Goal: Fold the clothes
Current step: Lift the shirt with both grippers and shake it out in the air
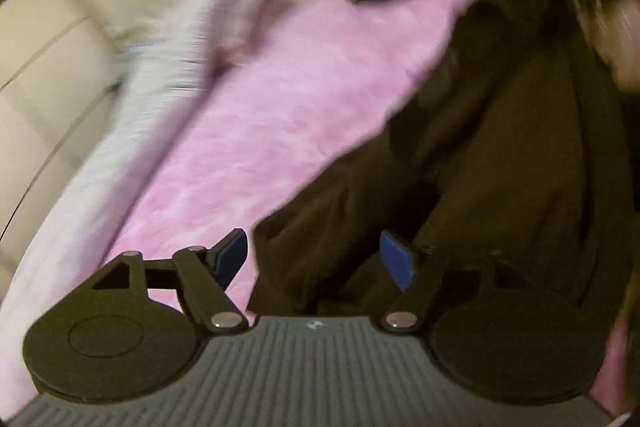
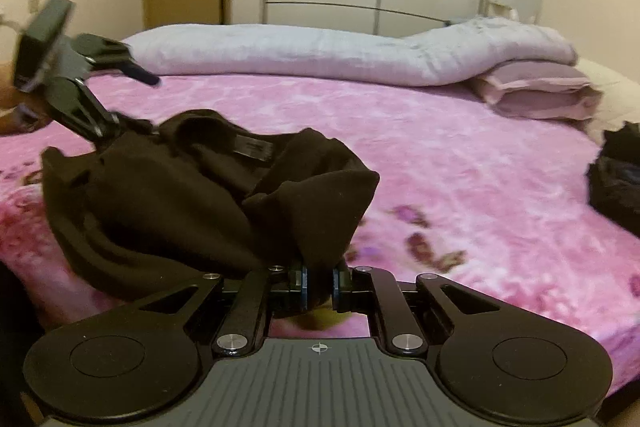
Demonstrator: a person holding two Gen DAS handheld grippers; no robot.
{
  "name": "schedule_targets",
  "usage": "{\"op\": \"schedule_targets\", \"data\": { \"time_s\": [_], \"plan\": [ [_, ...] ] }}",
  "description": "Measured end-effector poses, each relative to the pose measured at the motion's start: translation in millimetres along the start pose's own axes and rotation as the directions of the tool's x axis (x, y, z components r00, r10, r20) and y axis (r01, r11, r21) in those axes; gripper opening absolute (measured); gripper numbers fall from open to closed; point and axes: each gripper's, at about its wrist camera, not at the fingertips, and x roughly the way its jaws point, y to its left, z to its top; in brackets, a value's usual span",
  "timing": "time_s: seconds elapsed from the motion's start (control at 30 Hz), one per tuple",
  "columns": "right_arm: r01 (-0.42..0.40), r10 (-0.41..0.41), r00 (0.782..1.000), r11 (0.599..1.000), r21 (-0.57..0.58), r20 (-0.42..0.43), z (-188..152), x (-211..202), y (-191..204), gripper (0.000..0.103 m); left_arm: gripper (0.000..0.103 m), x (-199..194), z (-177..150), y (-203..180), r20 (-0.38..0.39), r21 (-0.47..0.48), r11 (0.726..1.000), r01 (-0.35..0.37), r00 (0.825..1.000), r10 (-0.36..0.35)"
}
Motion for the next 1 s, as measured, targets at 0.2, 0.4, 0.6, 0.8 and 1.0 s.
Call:
{"op": "schedule_targets", "data": {
  "time_s": [0.2,0.4,0.6,0.8,1.0],
  "plan": [
    [0.032,-0.032,0.999,0.999,0.005,-0.040,-4.3,11.5,-17.8,0.009,0.008,70.1,10.4,5.0,-0.067,0.112,0.988,0.110,0.992,-0.103],
    [0.050,-0.040,0.991,0.996,-0.076,0.129,42.6,-10.9,-25.2,0.008,0.008,-36.1,35.9,48.8,0.081,-0.052,0.983,-0.175,0.980,0.179],
    [0.049,0.044,0.916,0.974,-0.221,0.399,120.1,-76.7,0.8,0.008,0.008,-205.1,81.5,63.8,0.165,-0.060,0.883,-0.466,0.867,0.469],
    [0.080,0.119,0.775,0.956,-0.284,0.621,176.0,-150.4,20.2,0.008,0.008,-343.0,129.9,53.3,0.253,-0.068,0.733,-0.677,0.699,0.669],
    [0.144,0.153,0.604,0.944,-0.296,0.783,228.3,-212.0,33.0,0.008,0.008,-411.0,164.0,60.2,0.295,-0.081,0.621,-0.780,0.576,0.762]
  ]
}}
